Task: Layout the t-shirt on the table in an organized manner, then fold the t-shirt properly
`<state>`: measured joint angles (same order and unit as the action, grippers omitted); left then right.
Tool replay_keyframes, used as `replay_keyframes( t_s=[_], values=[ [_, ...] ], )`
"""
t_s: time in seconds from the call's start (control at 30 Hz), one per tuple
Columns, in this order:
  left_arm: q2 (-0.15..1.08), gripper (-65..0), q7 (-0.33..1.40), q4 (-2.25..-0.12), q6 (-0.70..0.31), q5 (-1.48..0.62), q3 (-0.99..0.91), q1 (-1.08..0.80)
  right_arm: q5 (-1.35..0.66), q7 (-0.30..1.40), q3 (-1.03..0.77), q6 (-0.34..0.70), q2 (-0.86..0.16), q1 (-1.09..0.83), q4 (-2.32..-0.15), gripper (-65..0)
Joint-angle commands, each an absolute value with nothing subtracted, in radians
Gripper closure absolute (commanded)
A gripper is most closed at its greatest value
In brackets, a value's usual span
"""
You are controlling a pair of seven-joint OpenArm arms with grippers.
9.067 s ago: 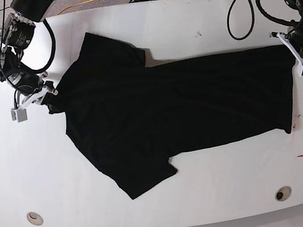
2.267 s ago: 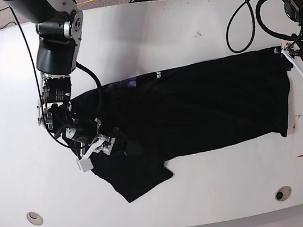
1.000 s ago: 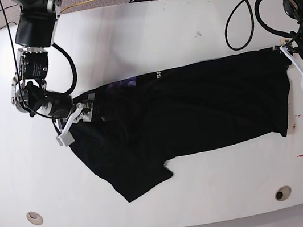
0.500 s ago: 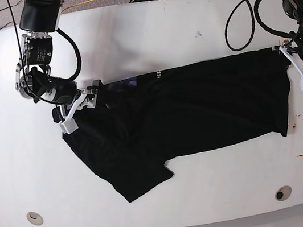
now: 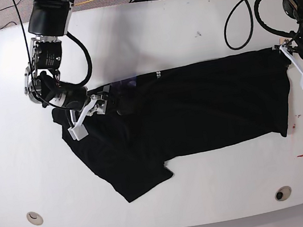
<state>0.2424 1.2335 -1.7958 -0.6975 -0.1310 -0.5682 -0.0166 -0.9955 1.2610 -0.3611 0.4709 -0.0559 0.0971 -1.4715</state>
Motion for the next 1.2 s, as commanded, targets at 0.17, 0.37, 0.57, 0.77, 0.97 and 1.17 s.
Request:
replay_keyframes(
  t_s=[0.17,0.37,0.57,0.77,0.97,1.17],
  values=[
    [0.259,-42.8,1.219,-1.81,-0.698,-0.136,-0.572,-0.002,-1.023,1.213,-0.335,0.475,-0.048,0.136,-1.419,-59.8],
    [0.259,-42.8,1.219,-1.81,-0.698,-0.136,-0.573,-0.002,-1.02,1.207,-0.335,0.475,-0.051,0.142,-1.388,-59.8],
    [0.259,-42.8,1.219,-1.81,-0.698,-0.136,-0.573,-0.002,-0.952,1.207,-0.335,0.475,-0.047,0.166,-1.389,-52.6],
    [0.259,-42.8,1.219,-1.81,-0.698,-0.136,-0.573,-0.002,-0.92,1.207,-0.335,0.475,-0.035,0.194,-1.388,-16.5],
    [0.259,-42.8,1.219,-1.808,-0.698,-0.136,-0.573,-0.002,-0.917,1.207,-0.335,0.475,-0.022,0.237,-1.386,-1.0],
    [0.259,-42.8,1.219,-1.808,-0.698,-0.136,-0.573,-0.002,-0.917,1.207,-0.335,0.475,-0.012,0.291,-1.379,-0.3]
  ],
)
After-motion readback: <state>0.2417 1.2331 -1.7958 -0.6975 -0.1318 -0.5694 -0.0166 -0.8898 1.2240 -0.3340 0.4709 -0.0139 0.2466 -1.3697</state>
